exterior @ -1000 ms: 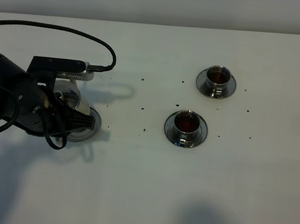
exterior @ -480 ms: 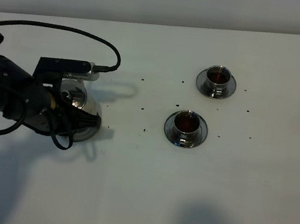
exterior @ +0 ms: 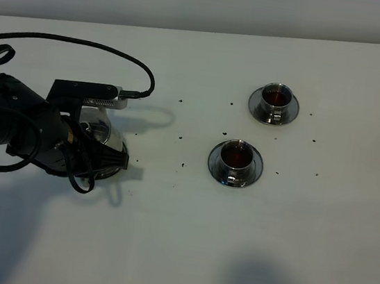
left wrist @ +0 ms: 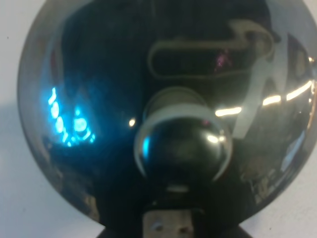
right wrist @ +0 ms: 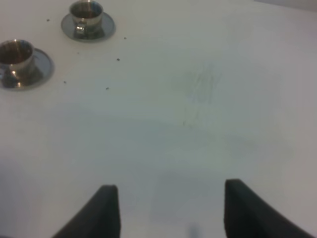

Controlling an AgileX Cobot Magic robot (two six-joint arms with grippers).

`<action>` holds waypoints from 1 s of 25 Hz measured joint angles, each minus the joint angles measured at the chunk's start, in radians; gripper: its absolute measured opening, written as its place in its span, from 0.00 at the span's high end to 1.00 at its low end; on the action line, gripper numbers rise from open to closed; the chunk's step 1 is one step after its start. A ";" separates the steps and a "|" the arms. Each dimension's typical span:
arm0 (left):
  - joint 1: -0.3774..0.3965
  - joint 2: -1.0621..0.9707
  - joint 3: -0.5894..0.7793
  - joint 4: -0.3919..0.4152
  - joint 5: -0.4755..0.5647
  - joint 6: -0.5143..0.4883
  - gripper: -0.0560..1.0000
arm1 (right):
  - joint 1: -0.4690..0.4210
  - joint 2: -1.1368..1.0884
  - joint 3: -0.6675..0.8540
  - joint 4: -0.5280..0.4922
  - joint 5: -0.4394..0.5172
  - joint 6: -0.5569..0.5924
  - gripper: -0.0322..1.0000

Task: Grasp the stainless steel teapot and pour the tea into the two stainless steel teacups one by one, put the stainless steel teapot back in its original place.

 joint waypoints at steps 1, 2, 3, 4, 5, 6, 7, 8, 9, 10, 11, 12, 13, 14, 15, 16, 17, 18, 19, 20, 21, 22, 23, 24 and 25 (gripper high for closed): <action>0.000 0.000 0.000 0.000 -0.001 0.000 0.73 | 0.000 0.000 0.000 0.000 0.000 0.000 0.53; 0.000 0.000 0.000 0.000 -0.002 0.000 0.73 | 0.000 0.000 0.000 0.000 0.000 0.000 0.53; 0.000 0.000 0.000 -0.001 -0.002 0.000 0.73 | 0.000 0.000 0.000 0.000 0.000 0.000 0.53; 0.000 0.000 0.000 -0.001 -0.002 0.000 0.73 | 0.000 0.000 0.000 0.000 0.000 0.000 0.53; 0.000 0.000 0.000 -0.001 -0.002 0.000 0.73 | 0.000 0.000 0.000 0.000 0.000 0.000 0.53; 0.000 0.004 0.000 -0.001 -0.002 0.000 0.73 | 0.000 0.000 0.000 0.000 0.000 0.000 0.53; 0.000 0.008 0.000 -0.001 -0.002 0.000 0.73 | 0.000 0.000 0.000 0.000 0.000 0.000 0.53; 0.000 0.010 0.000 -0.001 -0.004 0.000 0.73 | 0.000 0.000 0.000 0.000 0.000 0.000 0.53; 0.000 0.012 0.000 -0.001 -0.005 0.000 0.73 | 0.000 0.000 0.000 0.000 0.000 0.000 0.53; 0.000 0.014 0.000 -0.001 -0.008 0.000 0.73 | 0.000 0.000 0.000 0.000 0.000 0.000 0.53; 0.000 0.015 0.000 -0.001 -0.012 0.000 0.73 | 0.000 0.000 0.000 0.000 0.000 0.000 0.53; 0.000 0.015 0.000 -0.001 -0.014 0.000 0.73 | 0.000 0.000 0.000 0.000 0.000 0.000 0.53; 0.000 0.016 0.000 -0.001 -0.016 0.000 0.73 | 0.000 0.000 0.000 0.000 0.000 0.000 0.53; 0.000 0.016 0.000 -0.001 -0.017 0.000 0.73 | 0.000 0.000 0.000 0.000 0.000 0.000 0.53; 0.000 0.016 0.000 -0.001 -0.018 0.000 0.73 | 0.000 0.000 0.000 0.000 0.000 0.000 0.53; 0.000 0.016 0.000 -0.001 -0.018 0.000 0.73 | 0.000 0.000 0.000 0.000 0.000 0.000 0.53; 0.000 0.016 0.000 -0.001 -0.019 0.000 0.73 | 0.000 0.000 0.000 0.000 0.000 0.000 0.53; 0.000 0.016 0.000 -0.001 -0.020 0.000 0.73 | 0.000 0.000 0.000 0.000 0.000 0.000 0.53; 0.000 0.016 0.000 -0.001 -0.020 0.000 0.73 | 0.000 0.000 0.000 0.000 0.000 0.000 0.53; 0.000 0.016 0.000 -0.001 -0.021 0.000 0.73 | 0.000 0.000 0.000 0.000 0.000 0.000 0.53; 0.000 0.016 0.000 -0.001 -0.023 0.000 0.73 | 0.000 0.000 0.000 0.000 0.000 0.000 0.53; 0.000 0.016 0.000 -0.001 -0.024 0.000 0.73 | 0.000 0.000 0.000 0.000 0.000 0.000 0.53; 0.000 0.016 0.000 -0.001 -0.024 0.000 0.72 | 0.000 0.000 0.000 0.000 0.000 0.000 0.53; 0.000 0.016 0.000 -0.001 -0.025 0.000 0.69 | 0.000 0.000 0.000 0.000 0.000 0.000 0.53; 0.000 0.016 0.000 -0.001 -0.025 0.000 0.66 | 0.000 0.000 0.000 0.000 0.000 0.000 0.53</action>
